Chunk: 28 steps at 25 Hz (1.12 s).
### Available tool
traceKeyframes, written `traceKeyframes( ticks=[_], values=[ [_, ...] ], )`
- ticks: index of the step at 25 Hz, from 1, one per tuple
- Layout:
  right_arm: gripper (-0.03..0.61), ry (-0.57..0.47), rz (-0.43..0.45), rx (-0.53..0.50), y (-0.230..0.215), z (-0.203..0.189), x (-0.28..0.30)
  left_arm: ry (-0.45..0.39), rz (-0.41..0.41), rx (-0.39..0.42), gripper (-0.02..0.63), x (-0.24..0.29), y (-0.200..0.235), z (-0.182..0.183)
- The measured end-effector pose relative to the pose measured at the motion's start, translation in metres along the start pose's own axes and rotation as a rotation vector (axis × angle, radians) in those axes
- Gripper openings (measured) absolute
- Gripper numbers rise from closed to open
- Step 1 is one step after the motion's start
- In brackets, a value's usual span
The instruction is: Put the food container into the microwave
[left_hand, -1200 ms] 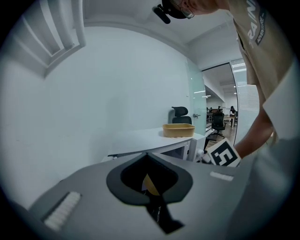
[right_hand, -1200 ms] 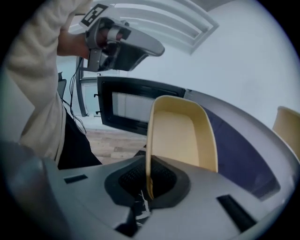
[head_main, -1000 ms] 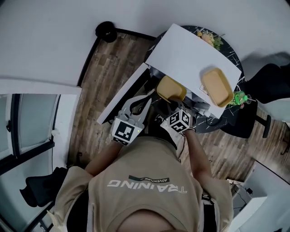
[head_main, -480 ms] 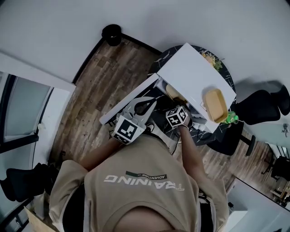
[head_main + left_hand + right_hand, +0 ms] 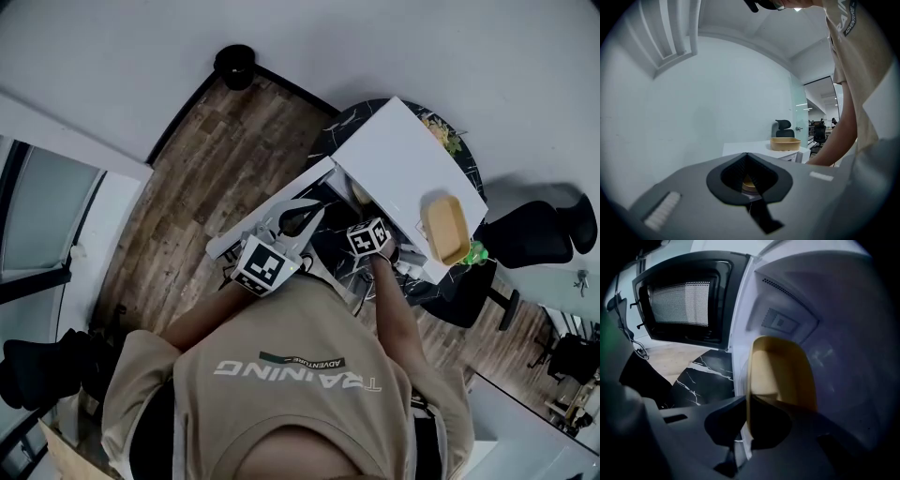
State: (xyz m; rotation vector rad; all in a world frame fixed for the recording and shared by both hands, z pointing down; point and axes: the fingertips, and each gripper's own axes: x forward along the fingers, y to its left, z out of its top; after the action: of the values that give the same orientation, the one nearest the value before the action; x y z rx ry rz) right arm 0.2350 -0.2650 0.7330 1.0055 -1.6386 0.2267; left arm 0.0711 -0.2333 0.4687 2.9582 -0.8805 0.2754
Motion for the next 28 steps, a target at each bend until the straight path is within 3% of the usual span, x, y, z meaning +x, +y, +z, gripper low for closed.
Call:
traceKeyframes(
  ticks=[11,18,23,28],
  values=[
    [0.014,0.029,-0.031,-0.043,-0.013,0.006,0.010,0.002,-0.012,0.005,-0.009,0.009,0.001,0.003],
    [0.014,-0.002,-0.097,-0.068,-0.014,0.010,0.005,-0.005,-0.030,0.016,-0.010,0.012,0.001,0.007],
    [0.014,-0.062,-0.199,-0.125,-0.014,0.010,-0.011,-0.007,-0.078,0.019,-0.011,0.020,-0.008,0.008],
    [0.014,-0.054,-0.226,-0.069,-0.008,-0.011,-0.024,-0.007,-0.124,0.030,-0.010,0.023,-0.018,0.007]
  ],
)
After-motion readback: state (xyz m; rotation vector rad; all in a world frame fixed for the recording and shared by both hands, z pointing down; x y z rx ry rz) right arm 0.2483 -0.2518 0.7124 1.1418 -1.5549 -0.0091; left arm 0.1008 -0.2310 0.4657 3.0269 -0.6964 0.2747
